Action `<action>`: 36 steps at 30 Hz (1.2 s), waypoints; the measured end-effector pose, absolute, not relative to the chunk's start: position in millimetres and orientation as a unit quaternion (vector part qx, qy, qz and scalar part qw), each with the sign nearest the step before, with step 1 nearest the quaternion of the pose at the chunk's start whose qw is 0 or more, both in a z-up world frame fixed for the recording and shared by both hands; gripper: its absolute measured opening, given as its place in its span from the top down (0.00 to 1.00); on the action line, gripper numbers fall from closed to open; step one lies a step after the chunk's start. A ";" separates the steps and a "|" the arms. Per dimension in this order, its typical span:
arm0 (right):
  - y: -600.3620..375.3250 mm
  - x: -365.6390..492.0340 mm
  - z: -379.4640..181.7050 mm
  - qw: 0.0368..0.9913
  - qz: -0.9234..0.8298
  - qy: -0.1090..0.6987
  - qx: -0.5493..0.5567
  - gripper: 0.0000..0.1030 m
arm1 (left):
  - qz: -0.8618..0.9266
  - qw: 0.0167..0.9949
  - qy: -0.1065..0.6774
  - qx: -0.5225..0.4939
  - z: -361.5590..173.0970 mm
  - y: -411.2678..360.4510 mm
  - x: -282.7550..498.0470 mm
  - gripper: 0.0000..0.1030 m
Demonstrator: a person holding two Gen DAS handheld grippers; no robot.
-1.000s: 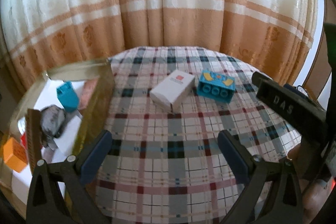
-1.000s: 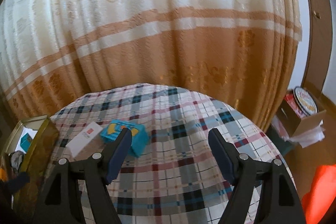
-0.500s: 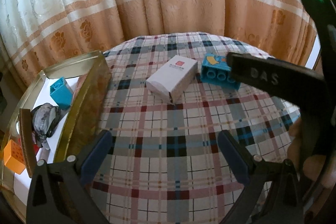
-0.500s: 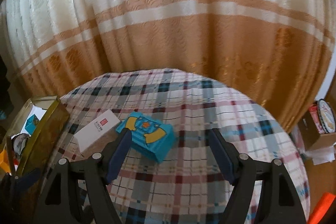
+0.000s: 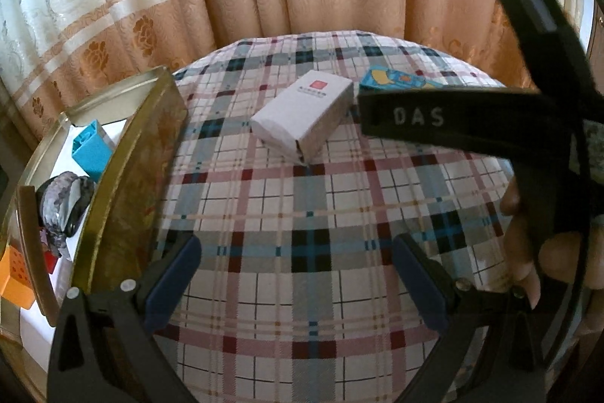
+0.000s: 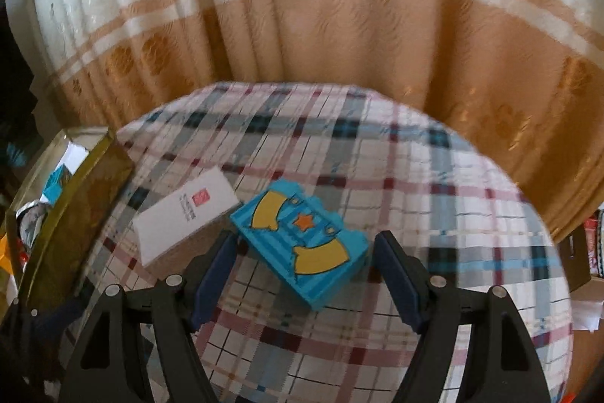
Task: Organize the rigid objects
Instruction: 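Grasp the blue bear-print brick with the right tool, then grasp the white Oriental Club box with the left tool while the right tool holds the blue brick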
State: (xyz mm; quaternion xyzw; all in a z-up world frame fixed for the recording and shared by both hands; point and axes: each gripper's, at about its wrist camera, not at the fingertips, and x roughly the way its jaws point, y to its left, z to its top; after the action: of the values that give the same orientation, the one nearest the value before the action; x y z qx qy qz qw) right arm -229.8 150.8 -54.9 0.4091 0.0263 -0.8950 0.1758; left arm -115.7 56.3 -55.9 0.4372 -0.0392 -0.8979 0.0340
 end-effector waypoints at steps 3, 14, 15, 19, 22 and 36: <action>149.5 -232.3 -57.8 0.186 -0.889 0.024 0.418 0.31 | -0.898 0.035 -0.040 0.437 -55.7 57.2 -114.9 0.01; 168.3 -221.9 -51.6 0.161 -0.902 -0.017 0.399 0.46 | -0.897 0.035 -0.034 0.438 -55.7 58.5 -117.9 0.01; 172.0 -220.2 -50.0 0.154 -0.906 -0.023 0.394 0.46 | -0.898 0.035 -0.036 0.438 -55.7 59.1 -118.1 0.01; 188.7 -207.7 -45.0 0.110 -0.918 -0.051 0.378 0.46 | -0.898 0.036 -0.035 0.437 -56.4 61.3 -118.6 0.01; 194.1 -200.3 -40.7 0.089 -0.926 -0.054 0.364 0.46 | -0.899 0.034 -0.041 0.434 -55.4 64.9 -118.8 0.01; 210.6 -198.4 -33.4 0.042 -0.938 -0.071 0.336 0.46 | -0.913 0.025 -0.015 0.407 -31.0 52.1 -159.1 0.01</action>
State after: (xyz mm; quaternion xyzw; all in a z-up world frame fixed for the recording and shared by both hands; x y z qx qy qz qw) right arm -198.4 210.6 -33.4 0.3360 -0.0713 -0.9382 0.0418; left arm -159.1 52.1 -31.0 0.4069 -0.0149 -0.9130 0.0254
